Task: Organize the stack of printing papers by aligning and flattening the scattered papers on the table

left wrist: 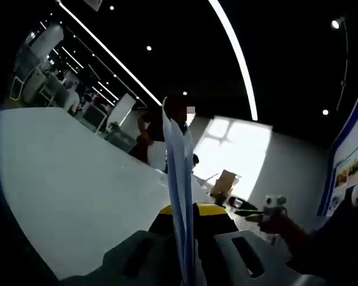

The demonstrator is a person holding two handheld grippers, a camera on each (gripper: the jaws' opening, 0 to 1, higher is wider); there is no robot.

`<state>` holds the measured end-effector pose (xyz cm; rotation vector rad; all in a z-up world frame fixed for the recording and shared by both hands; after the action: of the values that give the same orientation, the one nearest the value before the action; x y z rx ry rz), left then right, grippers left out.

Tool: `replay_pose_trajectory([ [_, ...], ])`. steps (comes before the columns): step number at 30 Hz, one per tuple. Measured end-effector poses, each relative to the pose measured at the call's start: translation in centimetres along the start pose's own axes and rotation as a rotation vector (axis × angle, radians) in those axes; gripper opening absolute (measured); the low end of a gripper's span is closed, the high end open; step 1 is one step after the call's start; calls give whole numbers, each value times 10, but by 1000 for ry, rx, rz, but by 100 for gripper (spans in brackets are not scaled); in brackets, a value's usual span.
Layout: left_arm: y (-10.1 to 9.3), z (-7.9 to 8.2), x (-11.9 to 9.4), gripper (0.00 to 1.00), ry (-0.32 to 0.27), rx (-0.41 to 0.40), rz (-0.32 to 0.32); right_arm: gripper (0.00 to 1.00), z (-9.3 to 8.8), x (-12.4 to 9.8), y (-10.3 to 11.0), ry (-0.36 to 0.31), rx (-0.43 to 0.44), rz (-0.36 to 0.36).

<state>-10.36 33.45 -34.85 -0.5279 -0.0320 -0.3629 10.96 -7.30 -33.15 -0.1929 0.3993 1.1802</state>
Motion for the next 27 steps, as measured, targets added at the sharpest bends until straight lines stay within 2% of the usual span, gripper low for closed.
replay_pose_trajectory([
  [13,-1,0,0,6,0,-1,1,59,8,1,-29,19,-18,-45],
  [27,-1,0,0,6,0,3,0,60,10,7,-33,38,-19,-73],
])
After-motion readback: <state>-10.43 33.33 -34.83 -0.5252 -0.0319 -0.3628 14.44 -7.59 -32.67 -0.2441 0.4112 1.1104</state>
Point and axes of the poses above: the point that each gripper's makers call its tool centre point, and the gripper's own axes: x roughly forward along the fingers, y roughly to its left, z roughly out of its top, the point moved 9 cm from there along -x, roughly backward along the fingers, and after that the axes turned 8 degrees about y, right-handed, at the moved point
